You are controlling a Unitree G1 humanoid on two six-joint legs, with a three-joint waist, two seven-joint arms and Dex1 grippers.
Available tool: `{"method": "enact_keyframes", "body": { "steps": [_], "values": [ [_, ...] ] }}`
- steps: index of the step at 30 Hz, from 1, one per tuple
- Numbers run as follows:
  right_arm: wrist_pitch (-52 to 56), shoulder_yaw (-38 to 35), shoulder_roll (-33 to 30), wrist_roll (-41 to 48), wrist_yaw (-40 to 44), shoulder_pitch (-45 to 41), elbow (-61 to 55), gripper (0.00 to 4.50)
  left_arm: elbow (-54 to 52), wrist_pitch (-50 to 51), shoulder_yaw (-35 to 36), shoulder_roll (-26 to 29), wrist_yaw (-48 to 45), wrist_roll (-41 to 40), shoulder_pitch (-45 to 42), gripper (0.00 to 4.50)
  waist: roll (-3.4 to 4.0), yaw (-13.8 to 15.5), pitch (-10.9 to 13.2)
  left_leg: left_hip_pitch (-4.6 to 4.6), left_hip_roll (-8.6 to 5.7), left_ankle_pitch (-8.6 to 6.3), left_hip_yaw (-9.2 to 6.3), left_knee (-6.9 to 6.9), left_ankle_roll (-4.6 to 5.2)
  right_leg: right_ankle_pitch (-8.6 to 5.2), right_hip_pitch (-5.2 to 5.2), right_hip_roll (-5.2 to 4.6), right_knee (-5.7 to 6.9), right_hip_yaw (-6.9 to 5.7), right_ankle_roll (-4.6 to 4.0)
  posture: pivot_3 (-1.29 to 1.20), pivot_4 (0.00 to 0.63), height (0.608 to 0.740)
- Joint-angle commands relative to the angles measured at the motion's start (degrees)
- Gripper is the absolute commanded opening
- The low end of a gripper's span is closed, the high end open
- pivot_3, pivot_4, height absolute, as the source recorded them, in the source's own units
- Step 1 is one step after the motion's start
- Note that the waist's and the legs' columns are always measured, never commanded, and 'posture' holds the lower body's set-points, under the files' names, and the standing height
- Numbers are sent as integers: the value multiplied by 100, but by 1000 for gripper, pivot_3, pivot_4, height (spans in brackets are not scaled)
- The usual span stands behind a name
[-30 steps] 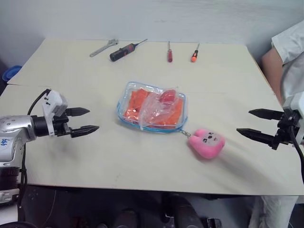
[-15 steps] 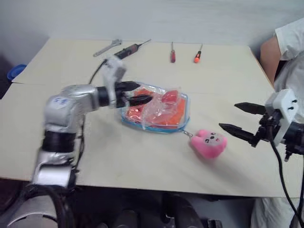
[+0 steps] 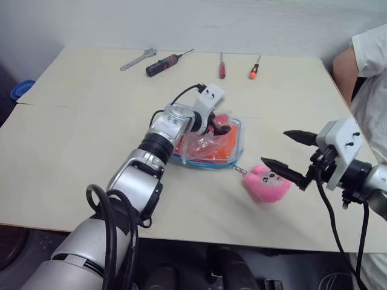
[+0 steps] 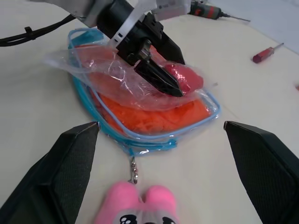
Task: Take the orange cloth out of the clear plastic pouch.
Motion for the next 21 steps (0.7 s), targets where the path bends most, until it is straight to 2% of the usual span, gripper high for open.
{"method": "enact_keyframes", "body": {
  "steps": [1, 10, 13, 17, 19, 21],
  "values": [
    [-40, -378, 58, 61, -118, 187, -265, 4500, 261, -364, 145, -36, 201, 198, -206, 3917, -1, -2, 0, 0, 0, 0, -1, 0, 0, 0, 0, 0, 0, 0, 0, 0, 150, 740],
    [-104, -364, 64, 124, -168, 366, -313, 4500, 246, -330, 422, -58, 188, 279, -62, 1320, -2, -6, 1, 1, 16, 0, -28, 0, 1, 0, 1, -1, 4, 2, 1, 0, 150, 740],
    [-139, -278, 19, 179, -68, 285, -229, 4500, 125, -64, 592, 43, 124, 182, -110, 699, -2, -13, 1, 1, 13, 1, -29, 0, 1, 0, 1, -1, 4, 1, 1, 0, 150, 740],
    [-201, -55, -23, 206, 105, 51, -82, 4500, -317, 455, 1042, 462, 40, -96, -250, 699, -3, -50, 2, 1, 15, 1, -27, 0, 1, 0, 0, 2, 6, 1, 0, 0, 150, 740],
    [-227, 100, -26, 187, 185, -141, 27, 4500, -568, 833, 1338, 928, 75, -241, -308, 699, -3, -86, 2, 3, 27, 3, -27, 0, -3, 0, -1, 3, 9, 3, 0, 0, 150, 740],
    [-250, 325, -7, 160, 258, -450, 220, 4500, -769, 1129, 1613, 1629, 145, -294, -278, 699, -4, -152, 3, 7, 30, 5, -27, 0, -7, 0, -7, 4, 10, 2, 0, 0, 150, 740]
  ]
}}
